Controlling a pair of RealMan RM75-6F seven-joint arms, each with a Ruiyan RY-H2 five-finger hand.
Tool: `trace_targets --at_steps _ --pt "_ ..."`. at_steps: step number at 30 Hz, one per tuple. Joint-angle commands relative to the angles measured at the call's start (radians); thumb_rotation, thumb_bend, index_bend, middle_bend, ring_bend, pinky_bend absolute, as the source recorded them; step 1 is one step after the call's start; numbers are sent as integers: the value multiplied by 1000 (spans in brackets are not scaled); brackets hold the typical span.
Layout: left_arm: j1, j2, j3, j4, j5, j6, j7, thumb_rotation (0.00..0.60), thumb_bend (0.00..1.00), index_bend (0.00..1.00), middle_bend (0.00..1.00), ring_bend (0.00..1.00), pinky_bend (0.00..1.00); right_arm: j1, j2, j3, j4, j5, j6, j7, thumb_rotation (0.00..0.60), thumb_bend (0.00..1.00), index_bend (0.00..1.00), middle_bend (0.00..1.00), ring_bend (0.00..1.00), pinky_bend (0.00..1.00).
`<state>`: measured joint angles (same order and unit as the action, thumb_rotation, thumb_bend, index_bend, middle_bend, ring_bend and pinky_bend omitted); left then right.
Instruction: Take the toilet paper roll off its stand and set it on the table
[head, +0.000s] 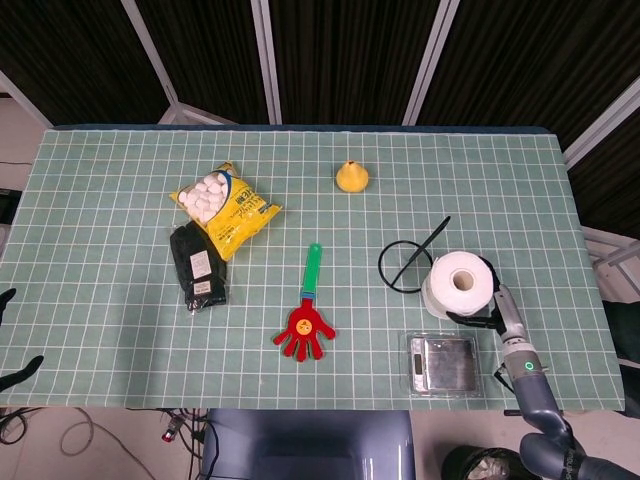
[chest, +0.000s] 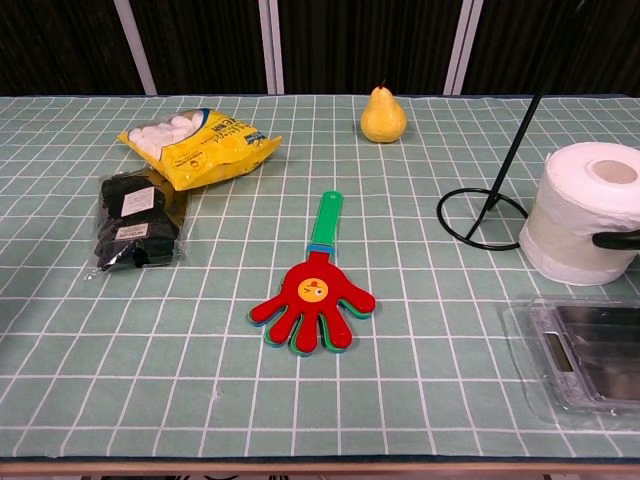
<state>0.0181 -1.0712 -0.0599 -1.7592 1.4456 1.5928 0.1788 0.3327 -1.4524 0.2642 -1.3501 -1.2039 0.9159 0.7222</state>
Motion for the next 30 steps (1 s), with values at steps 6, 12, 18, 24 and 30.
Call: trace_targets --at_steps 6,12,18,24,30 --pt "-1 -1 1 0 1 -2 2 600 116 134 0 0 0 -69 177 -4 -138 -76 119 4 600 0 0 0 0 0" --pt "0 -3 0 -1 0 1 5 600 116 133 0 0 0 -149 343 -8 -261 -136 253 -31 600 0 0 0 0 0" --pt "3 -1 -4 -2 -3 9 -1 600 116 133 0 0 0 -244 427 -86 -316 -258 438 -338 600 0 0 0 0 0" --pt "4 5 -7 1 -7 8 -17 600 116 133 0 0 0 -326 360 -152 -261 -394 646 -666 600 0 0 0 0 0" --pt "5 8 -8 4 -7 10 -27 600 116 133 0 0 0 -334 342 -159 -231 -432 700 -743 600 0 0 0 0 0"
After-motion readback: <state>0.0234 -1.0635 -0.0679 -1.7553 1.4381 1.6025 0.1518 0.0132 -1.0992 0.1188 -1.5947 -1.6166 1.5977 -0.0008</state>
